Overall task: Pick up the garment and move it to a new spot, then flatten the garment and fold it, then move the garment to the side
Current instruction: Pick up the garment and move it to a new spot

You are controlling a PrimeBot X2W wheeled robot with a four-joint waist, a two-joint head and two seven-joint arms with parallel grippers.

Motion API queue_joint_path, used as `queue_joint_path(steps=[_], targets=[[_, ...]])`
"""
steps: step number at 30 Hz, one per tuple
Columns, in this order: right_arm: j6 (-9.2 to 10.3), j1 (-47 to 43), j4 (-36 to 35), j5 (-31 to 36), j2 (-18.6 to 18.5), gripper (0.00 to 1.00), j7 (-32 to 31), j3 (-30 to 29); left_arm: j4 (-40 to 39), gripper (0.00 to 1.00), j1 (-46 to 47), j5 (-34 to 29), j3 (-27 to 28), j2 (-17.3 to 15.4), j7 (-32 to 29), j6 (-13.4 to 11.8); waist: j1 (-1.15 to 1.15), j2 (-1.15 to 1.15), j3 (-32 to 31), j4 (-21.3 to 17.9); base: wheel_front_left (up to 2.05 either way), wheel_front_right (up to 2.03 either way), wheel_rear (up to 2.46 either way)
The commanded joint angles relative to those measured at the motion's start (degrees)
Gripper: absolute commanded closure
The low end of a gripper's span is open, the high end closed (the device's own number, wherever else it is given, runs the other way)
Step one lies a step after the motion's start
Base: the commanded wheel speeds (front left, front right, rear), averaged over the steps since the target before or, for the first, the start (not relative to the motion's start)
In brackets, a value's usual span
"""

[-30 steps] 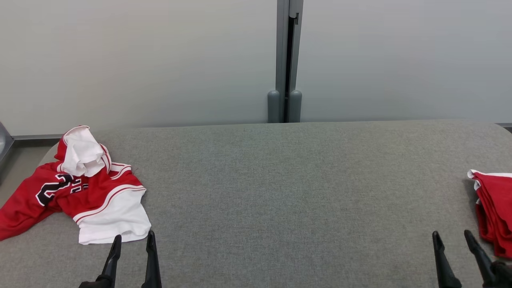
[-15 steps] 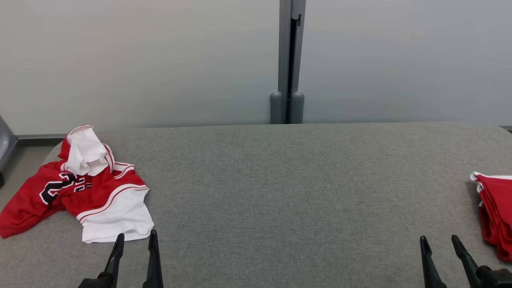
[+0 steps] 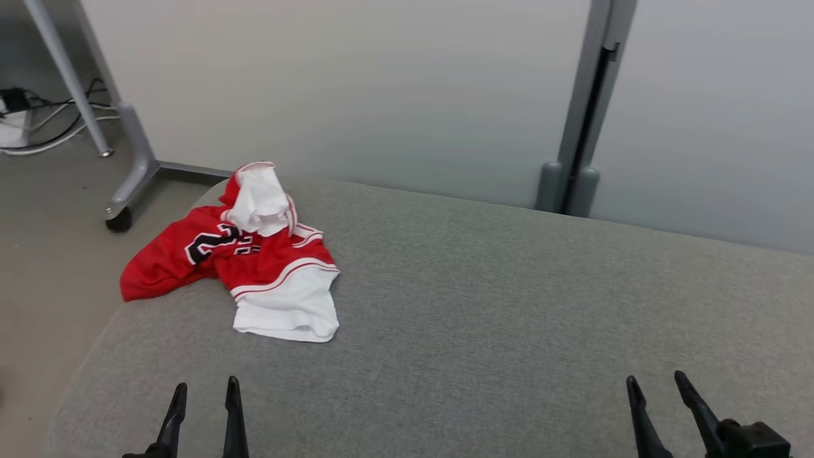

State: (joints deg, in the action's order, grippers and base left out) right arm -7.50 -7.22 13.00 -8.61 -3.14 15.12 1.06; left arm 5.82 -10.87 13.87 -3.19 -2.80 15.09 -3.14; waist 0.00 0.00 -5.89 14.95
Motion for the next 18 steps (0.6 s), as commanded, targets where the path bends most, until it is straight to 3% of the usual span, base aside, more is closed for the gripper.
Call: queue_joint_path(steps=[1,9,13,18], targets=[[0.01,0.81,0.15,-0.33,-0.13,0.00,0.04,0.51,-0.10,0.00,-0.48,-0.02,0.27,-0.19,0.10,0.19,0.00,0.00,0.01,3.43,0.00,0.00,0.00],[0.01,2.56,-1.18,-1.19,-2.66,0.00,0.05,1.70,-1.08,0.00,2.37,1.06,-1.58,-0.17,0.10,-0.06,0.00,0.00,3.93,6.27,0.00,0.00,0.00],[0.01,4.79,-4.86,-2.32,-7.67,0.00,0.04,1.57,-2.10,0.00,8.62,2.29,-5.20,-0.18,0.10,-1.94,0.00,0.00,11.95,6.84,0.00,0.00,0.00],[0.01,7.35,-9.74,-4.93,-15.54,0.00,0.04,-0.47,2.18,0.00,18.93,5.19,-9.80,-0.16,0.09,-6.54,0.00,0.00,21.05,7.49,0.00,0.00,0.00]])
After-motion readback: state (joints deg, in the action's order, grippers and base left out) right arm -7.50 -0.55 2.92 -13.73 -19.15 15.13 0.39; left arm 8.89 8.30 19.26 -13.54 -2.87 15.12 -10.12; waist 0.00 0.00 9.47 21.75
